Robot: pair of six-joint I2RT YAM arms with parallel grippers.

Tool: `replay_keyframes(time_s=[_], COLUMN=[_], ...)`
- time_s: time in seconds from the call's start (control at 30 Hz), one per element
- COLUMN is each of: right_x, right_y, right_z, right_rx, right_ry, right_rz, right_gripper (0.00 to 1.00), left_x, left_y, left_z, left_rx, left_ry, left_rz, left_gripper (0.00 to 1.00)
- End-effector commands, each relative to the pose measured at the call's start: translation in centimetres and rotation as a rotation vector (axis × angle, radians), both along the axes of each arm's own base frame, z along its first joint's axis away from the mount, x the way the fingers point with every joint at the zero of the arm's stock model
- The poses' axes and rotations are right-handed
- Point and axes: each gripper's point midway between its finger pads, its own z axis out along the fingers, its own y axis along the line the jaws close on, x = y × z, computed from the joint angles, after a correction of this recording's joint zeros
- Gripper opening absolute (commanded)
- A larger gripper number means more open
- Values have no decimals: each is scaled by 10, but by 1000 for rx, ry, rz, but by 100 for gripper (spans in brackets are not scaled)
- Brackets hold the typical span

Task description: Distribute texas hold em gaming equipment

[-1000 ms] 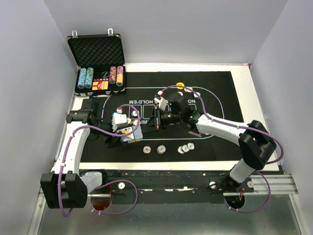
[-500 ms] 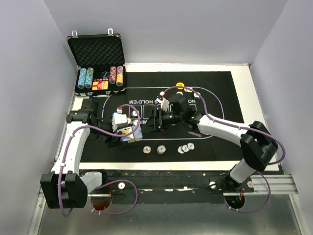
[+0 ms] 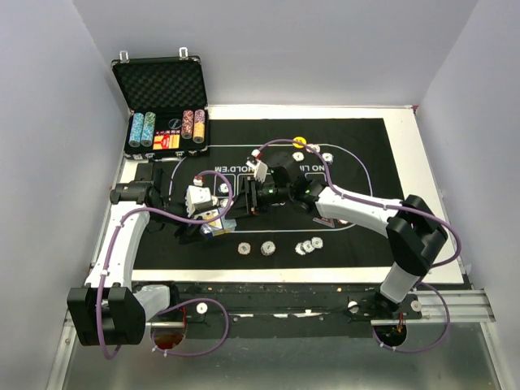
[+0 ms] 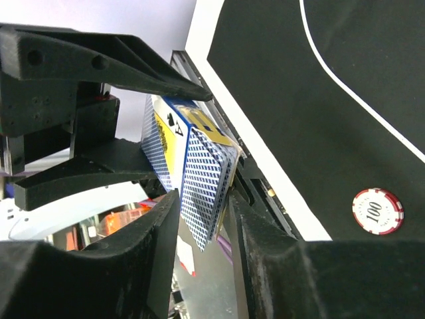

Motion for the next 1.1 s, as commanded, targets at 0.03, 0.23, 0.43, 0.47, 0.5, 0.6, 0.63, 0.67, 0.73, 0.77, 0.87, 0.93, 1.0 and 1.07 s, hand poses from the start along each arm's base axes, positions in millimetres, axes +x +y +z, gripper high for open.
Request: replay_keyframes(time_s=[0.03, 0.23, 0.43, 0.47, 0.5, 0.6, 0.63, 0.67, 0.73, 0.77, 0.87, 0.93, 1.0, 1.07], right_x=[2, 2, 0, 1, 1, 2, 2, 2, 2, 2, 2, 3, 3, 2], right_y=[0, -6, -13, -15, -16, -20, -21, -23, -25, -26, -28, -29, -31, -32], right_z=[-7, -9, -16, -16, -17, -16, -16, -17, -17, -17, -16, -15, -14, -12], right_rx=[-25, -41, -56, -56, -57, -58, -58, -60, -60, -60, -59, -58, -57, -55], right_ry=[-4, -15, -9, -10, -10, -10, -11, -10, -12, -12, -12, -13, -16, -14], right_rz=[-13, -36, -46, -52, -53, -60, -63, -65, -70, -70, -73, -76, -79, -78], right_gripper=[36, 15, 10, 10, 10, 11, 12, 12, 12, 12, 12, 12, 12, 12], left_x=[5, 5, 1, 0, 0, -2, -2, -2, -3, -2, -2, -3, -3, -3], left_y=[-3, -2, -3, -3, -3, -3, -3, -4, -4, -4, -4, -4, -4, -4], left_z=[9, 10, 14, 14, 14, 15, 14, 15, 15, 15, 15, 15, 14, 14], left_rx=[-21, -19, -25, -25, -24, -27, -25, -28, -30, -30, -31, -31, -31, -33], left_ry=[-35, -35, -50, -48, -49, -51, -51, -53, -50, -48, -48, -45, -42, -43], left_rz=[7, 9, 5, 4, 2, 1, 0, 1, -1, -1, -1, -1, -1, -2], left_gripper=[56, 56, 56, 57, 57, 57, 57, 57, 57, 57, 57, 57, 57, 57])
